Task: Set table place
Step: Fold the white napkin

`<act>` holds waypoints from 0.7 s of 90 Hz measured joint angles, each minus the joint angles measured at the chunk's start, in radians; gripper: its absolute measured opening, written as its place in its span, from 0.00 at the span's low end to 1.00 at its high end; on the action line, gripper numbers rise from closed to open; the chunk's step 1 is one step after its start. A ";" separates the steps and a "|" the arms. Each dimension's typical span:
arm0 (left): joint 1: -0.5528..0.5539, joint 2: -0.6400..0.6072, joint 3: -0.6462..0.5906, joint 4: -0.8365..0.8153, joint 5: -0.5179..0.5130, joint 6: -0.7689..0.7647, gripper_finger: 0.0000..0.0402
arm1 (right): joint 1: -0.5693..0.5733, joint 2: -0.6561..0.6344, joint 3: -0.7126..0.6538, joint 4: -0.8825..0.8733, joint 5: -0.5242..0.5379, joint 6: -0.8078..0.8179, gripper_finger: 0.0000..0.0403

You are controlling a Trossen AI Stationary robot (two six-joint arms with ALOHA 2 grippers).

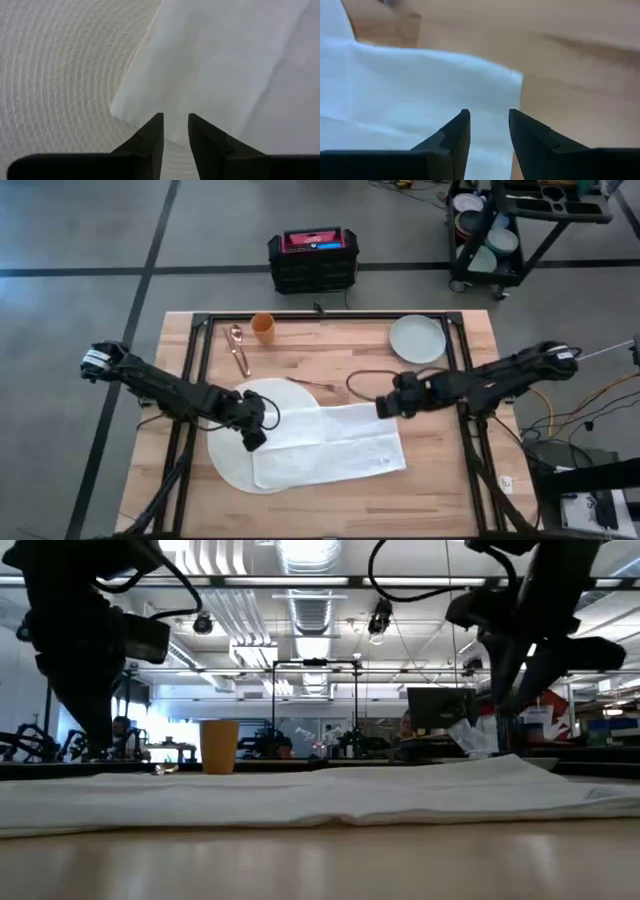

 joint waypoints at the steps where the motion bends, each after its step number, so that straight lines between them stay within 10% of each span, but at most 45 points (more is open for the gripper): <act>1: 0.000 0.000 -0.003 0.002 0.000 0.000 0.18 | 0.004 0.005 0.000 0.003 0.000 0.006 0.30; 63: 0.000 0.014 -0.003 0.025 0.061 -0.011 0.18 | -0.086 0.259 0.017 0.272 -0.054 -0.060 0.01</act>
